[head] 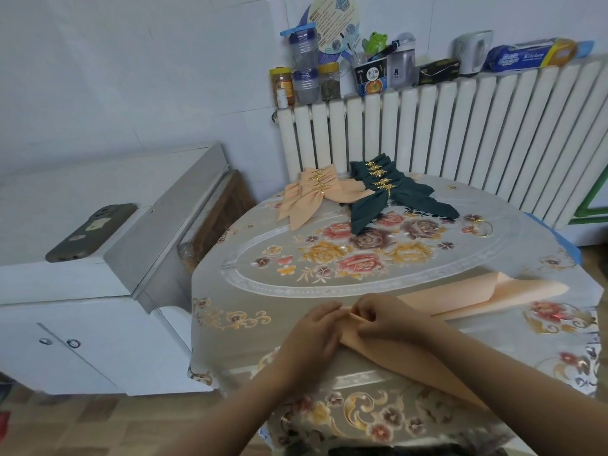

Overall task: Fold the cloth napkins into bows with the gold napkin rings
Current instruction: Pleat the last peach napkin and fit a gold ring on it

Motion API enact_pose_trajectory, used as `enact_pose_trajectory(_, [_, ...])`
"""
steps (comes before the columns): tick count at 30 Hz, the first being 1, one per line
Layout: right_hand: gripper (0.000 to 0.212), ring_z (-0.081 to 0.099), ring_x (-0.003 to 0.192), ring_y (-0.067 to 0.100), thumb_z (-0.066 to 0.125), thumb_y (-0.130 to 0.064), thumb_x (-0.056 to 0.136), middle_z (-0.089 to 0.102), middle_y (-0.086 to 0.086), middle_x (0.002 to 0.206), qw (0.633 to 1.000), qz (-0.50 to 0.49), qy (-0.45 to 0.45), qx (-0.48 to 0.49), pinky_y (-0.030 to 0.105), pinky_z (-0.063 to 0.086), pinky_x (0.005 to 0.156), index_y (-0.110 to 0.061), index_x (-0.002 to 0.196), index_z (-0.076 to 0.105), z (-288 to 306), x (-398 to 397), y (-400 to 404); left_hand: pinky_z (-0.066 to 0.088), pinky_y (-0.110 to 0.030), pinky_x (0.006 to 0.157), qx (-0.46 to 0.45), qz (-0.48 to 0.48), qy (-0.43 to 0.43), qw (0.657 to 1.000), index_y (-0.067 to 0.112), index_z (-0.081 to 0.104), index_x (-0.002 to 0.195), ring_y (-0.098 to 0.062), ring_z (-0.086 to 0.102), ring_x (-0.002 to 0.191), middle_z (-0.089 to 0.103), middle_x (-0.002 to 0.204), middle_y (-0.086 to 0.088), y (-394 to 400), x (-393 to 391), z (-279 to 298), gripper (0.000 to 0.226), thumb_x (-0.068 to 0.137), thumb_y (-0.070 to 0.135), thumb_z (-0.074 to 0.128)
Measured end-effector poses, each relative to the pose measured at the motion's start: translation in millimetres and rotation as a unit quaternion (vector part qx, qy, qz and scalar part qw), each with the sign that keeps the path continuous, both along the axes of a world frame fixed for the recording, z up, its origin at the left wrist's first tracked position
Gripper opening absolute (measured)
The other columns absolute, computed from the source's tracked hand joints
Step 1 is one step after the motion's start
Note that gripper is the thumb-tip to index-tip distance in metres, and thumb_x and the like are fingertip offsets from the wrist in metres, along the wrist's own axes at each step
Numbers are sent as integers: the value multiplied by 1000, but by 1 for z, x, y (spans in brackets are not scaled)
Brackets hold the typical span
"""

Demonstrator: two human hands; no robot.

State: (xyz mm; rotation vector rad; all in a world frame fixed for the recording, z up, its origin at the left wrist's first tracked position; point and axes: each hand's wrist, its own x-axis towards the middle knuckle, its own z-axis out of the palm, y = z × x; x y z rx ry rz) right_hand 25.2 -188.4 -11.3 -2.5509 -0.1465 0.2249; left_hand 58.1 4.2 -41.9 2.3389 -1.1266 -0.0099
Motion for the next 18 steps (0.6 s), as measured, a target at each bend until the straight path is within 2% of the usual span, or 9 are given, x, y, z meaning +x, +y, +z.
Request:
enact_pose_trajectory(2, [30,42,68,4,64,-19,77,47,-10,85,1000,11,-5,-16,15,33,60,-25,63,38,-3,-1,-1,10,-13,113,34,-26,2,999,18,35,145,-1,17,138,31,150,4,-4,0,-8,50,98,35,33])
enact_pose_trajectory(4, [29,40,71,5,64,-18,77,39,-11,86,999,-1,-25,-22,14,33,61,-27,69,37,-9,-4,2,3,-15,115,74,-39,-8,996,19,28,147,0,8,139,25,154,3,-7,1,-14,55,97,42,26])
enact_pose_trajectory(6, [23,42,85,10,62,-21,79,38,-9,96,997,-22,-66,-22,13,33,71,-28,84,41,-13,-9,2,-4,-15,113,106,-37,-21,993,18,26,148,-2,4,140,21,156,1,-8,2,-16,58,97,43,19])
enact_pose_trajectory(7, [23,42,97,12,61,-26,82,39,-8,106,995,-28,-85,-51,16,33,81,-28,99,44,-13,-13,1,-5,-15,113,115,-36,-24,992,18,25,148,-4,5,141,20,156,1,-8,2,-15,57,98,44,18])
enact_pose_trajectory(8, [34,40,109,13,57,-36,84,39,-6,118,990,-38,-95,-98,21,30,92,-29,116,44,-17,-17,-3,-4,-15,112,123,-34,-22,992,18,26,148,-6,7,143,20,156,1,-9,1,-12,57,98,45,19])
enact_pose_trajectory(10, [57,34,126,16,37,-60,84,37,-7,134,976,-60,-102,-180,29,21,104,-34,135,35,-29,-27,-13,0,-15,112,146,-32,-23,989,19,31,147,-11,15,144,25,154,2,-13,2,-4,64,94,51,16])
enact_pose_trajectory(13, [77,43,126,22,9,-74,80,47,-3,135,974,-99,-96,-177,36,26,105,-33,135,44,-38,-40,-25,18,-26,113,253,-49,-53,965,15,37,145,-17,30,140,33,152,-3,-26,11,15,55,99,43,26])
enact_pose_trajectory(15, [78,50,121,25,4,-74,84,53,0,130,972,-99,-111,-181,38,32,102,-30,130,50,-42,-40,-25,35,-35,103,340,-67,-96,933,14,42,141,-26,46,126,42,146,-7,-35,16,29,49,100,39,32])
enact_pose_trajectory(18, [64,34,131,18,19,-67,85,40,-6,140,980,-74,-67,-172,34,21,108,-34,137,36,-31,-34,-24,43,-33,78,424,-62,-115,896,13,54,127,-30,58,101,60,118,-11,-49,18,46,45,98,43,36])
